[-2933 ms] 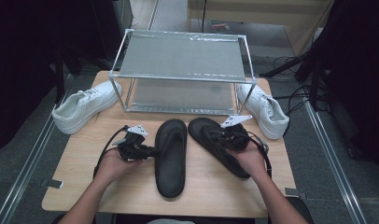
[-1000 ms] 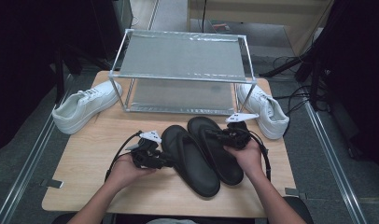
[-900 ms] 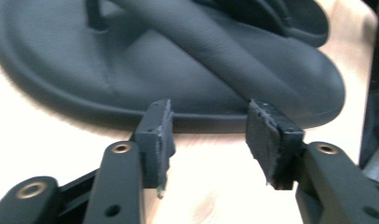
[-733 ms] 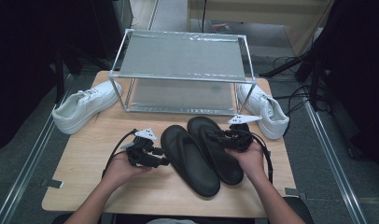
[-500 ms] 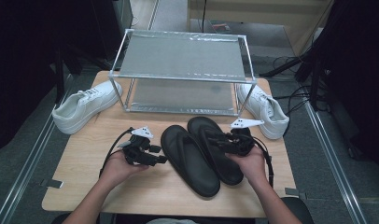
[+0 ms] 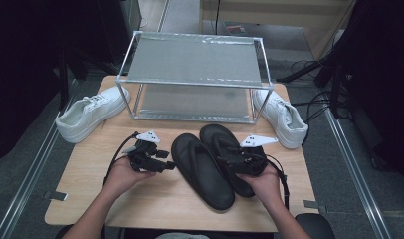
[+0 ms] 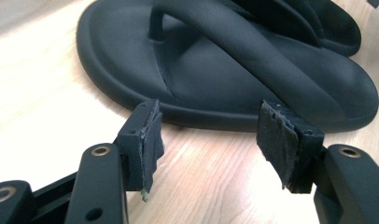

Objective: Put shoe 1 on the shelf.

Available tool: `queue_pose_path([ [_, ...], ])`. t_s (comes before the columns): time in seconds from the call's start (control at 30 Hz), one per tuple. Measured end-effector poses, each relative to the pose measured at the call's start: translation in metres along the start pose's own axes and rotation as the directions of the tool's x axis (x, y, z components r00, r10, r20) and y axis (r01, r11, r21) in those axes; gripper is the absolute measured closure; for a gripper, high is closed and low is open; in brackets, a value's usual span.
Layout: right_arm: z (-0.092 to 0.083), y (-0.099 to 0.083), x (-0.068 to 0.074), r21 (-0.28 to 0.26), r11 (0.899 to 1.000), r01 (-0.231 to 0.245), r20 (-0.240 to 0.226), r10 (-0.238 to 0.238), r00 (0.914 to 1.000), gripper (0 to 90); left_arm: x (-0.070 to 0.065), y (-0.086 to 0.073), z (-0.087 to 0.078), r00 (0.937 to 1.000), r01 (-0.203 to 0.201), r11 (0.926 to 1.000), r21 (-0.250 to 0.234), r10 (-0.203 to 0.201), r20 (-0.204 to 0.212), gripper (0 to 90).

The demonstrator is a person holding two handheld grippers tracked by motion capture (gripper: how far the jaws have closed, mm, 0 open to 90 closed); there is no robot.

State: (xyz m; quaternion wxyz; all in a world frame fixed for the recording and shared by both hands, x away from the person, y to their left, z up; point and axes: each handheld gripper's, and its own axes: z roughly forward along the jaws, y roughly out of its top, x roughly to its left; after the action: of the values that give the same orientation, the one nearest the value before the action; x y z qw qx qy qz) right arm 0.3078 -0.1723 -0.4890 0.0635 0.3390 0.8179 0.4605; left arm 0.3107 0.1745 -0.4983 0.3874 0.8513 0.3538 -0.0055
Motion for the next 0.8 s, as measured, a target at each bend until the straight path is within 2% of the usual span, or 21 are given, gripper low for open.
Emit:
queue_pose_path([
  [0.07,0.000,-0.001,0.000,0.001,1.000,-0.001,0.005,0.000,1.0000,45.8,0.002,0.001,-0.001,1.0000,0.001,0.9996,-0.027,-0.001,0.001,40.8],
  [0.17,-0.001,-0.004,0.000,-0.006,1.000,-0.015,0.021,0.015,0.9997,42.7,0.004,0.005,0.000,1.0000,-0.001,0.9999,-0.013,0.001,-0.008,40.8],
  [0.33,-0.004,-0.008,-0.002,-0.011,0.999,-0.049,0.041,0.049,0.9979,40.0,0.008,0.010,0.000,1.0000,-0.006,0.9997,-0.023,0.006,-0.005,40.8],
  [0.5,0.002,-0.012,0.002,0.005,0.999,-0.052,0.041,0.052,0.9978,39.8,0.014,0.012,-0.001,0.9999,0.010,0.9982,-0.059,-0.010,-0.003,41.1],
  [0.53,0.004,-0.013,0.004,0.008,0.998,-0.056,0.041,0.055,0.9976,39.7,0.014,0.014,-0.001,0.9999,0.012,0.9990,-0.043,-0.013,-0.008,41.0],
  [0.57,0.008,-0.014,0.006,0.010,0.998,-0.054,0.040,0.053,0.9978,39.5,0.015,0.016,-0.001,0.9999,0.003,0.9989,-0.046,-0.003,-0.012,41.0],
  [0.8,0.021,-0.017,0.012,0.039,0.998,-0.055,0.041,0.054,0.9977,38.7,0.017,0.018,0.000,0.9999,0.000,0.9993,-0.037,-0.001,-0.013,41.0],
])
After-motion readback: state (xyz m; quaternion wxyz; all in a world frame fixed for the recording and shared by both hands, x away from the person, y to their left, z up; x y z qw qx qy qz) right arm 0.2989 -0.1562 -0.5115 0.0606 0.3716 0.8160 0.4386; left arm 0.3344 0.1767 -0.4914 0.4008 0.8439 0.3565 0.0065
